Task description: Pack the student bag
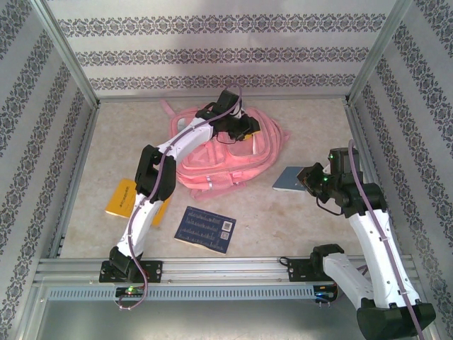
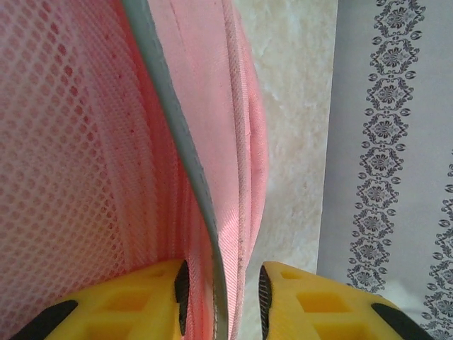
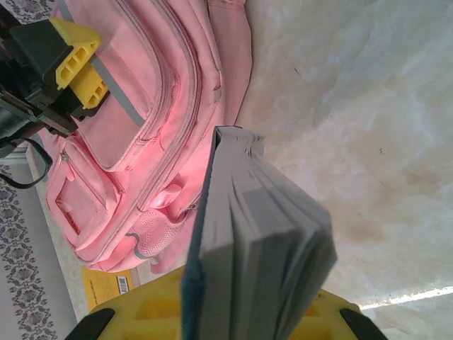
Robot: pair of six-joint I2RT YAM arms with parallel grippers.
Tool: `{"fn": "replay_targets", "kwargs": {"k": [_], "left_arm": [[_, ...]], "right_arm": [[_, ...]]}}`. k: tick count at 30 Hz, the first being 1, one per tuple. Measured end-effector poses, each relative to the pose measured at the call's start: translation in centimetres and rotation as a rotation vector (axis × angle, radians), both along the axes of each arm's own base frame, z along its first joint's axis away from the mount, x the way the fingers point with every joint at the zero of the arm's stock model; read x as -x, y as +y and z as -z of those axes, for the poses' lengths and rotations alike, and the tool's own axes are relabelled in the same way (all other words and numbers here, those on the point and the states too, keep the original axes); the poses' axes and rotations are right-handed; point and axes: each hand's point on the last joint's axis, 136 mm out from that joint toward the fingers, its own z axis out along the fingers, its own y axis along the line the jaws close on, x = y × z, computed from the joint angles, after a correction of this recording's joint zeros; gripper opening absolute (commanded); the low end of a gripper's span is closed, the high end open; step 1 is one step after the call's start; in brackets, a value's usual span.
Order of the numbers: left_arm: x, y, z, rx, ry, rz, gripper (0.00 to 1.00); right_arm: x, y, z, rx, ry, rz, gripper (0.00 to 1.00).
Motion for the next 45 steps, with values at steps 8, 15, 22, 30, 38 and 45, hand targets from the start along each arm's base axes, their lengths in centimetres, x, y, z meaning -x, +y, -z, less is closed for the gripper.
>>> {"fn": "replay_targets", "kwargs": {"k": [8, 15, 22, 30, 38, 45], "left_arm": [[-0.3, 0.2, -0.7, -0.044, -0.008, -0.011, 0.0], [0.6, 1.2, -2.7, -0.107, -0.05, 0.028, 0.0], [3.8, 4.1, -9.8, -0.148, -0.146, 0.083, 0.0], [6.4, 9.0, -16.2, -0.076, -0.209, 0.107, 0.0], [7.4, 8.8, -15.9, 0.045, -0.151, 0.152, 0.0], [7.0, 8.0, -16.3, 0.117, -0.131, 0.146, 0.0]], "right_arm": [[0.6, 0.0, 0.0, -0.01, -0.013, 0.004, 0.0], [0.9, -0.1, -0.3, -0.001, -0.023, 0.001, 0.0], [0.8, -0.6, -1.1, 0.027, -0.046, 0.005, 0.0], [-2.4, 0.6, -3.3, -0.009, -0.164, -0.049, 0.0], [-7.2, 3.8, -3.4, -0.123, -0.221, -0.2, 0.0], [-10.9, 7.3, -1.5, -0.265, -0.218, -0.303, 0.0]]}}
